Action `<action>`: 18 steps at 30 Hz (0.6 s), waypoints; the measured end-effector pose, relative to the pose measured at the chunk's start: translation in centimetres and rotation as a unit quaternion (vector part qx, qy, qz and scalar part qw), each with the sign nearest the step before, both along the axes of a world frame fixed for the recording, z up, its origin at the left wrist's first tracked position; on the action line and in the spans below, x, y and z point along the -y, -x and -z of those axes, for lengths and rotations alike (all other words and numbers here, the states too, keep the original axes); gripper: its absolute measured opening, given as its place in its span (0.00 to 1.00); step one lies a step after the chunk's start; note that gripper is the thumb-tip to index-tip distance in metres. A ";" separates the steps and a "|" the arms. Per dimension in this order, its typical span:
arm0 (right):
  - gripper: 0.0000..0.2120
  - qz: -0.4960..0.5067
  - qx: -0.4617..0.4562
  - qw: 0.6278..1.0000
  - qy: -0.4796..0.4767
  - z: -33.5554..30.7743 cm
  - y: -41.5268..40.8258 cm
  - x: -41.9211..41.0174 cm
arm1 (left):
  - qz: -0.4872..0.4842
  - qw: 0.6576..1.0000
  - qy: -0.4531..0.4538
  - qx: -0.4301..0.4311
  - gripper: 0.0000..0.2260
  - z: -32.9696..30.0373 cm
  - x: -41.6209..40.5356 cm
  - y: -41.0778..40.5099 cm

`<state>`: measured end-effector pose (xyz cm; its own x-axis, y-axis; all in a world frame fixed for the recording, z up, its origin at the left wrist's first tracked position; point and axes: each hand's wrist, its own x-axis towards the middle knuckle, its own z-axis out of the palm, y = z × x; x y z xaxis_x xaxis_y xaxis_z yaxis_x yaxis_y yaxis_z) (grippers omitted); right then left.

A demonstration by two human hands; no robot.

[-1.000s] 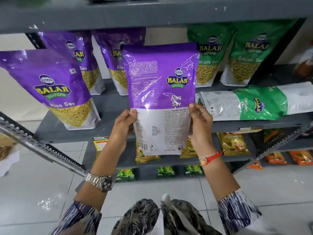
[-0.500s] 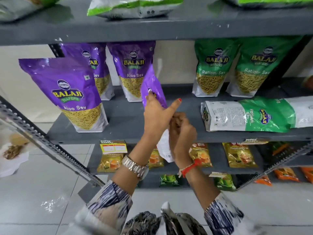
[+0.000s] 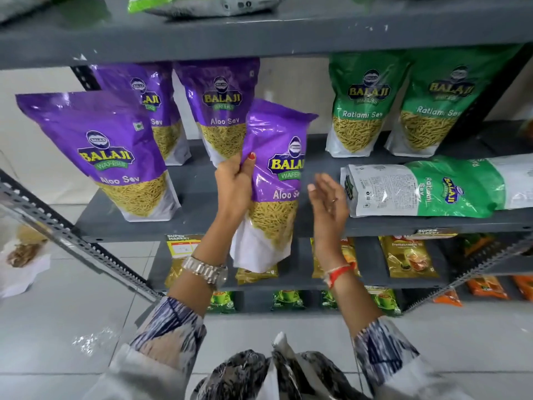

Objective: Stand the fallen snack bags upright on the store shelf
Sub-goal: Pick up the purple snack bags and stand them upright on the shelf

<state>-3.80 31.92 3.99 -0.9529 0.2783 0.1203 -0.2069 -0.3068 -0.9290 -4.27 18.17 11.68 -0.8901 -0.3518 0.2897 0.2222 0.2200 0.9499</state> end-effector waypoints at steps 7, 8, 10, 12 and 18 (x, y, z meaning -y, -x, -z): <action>0.38 -0.293 0.055 0.954 0.022 1.9 2.6 -2.3 | 0.109 0.974 -0.190 0.053 0.10 -0.7 2.4 1.4; 0.37 -0.293 0.055 0.954 0.017 1.5 2.5 -2.2 | 0.115 0.971 -0.203 0.050 0.10 -0.7 2.7 1.6; 0.34 -0.259 0.057 0.964 0.011 0.7 2.4 -1.6 | 0.127 0.965 -0.225 0.042 0.13 -0.8 3.3 1.9; 0.28 -0.225 0.063 0.972 0.011 -0.1 2.5 -1.2 | 0.141 0.957 -0.251 0.029 0.14 -0.9 3.8 2.0; 0.06 -0.219 0.062 0.973 0.050 -1.9 1.8 -0.6 | 0.163 0.943 -0.289 0.011 0.17 -0.7 5.3 1.7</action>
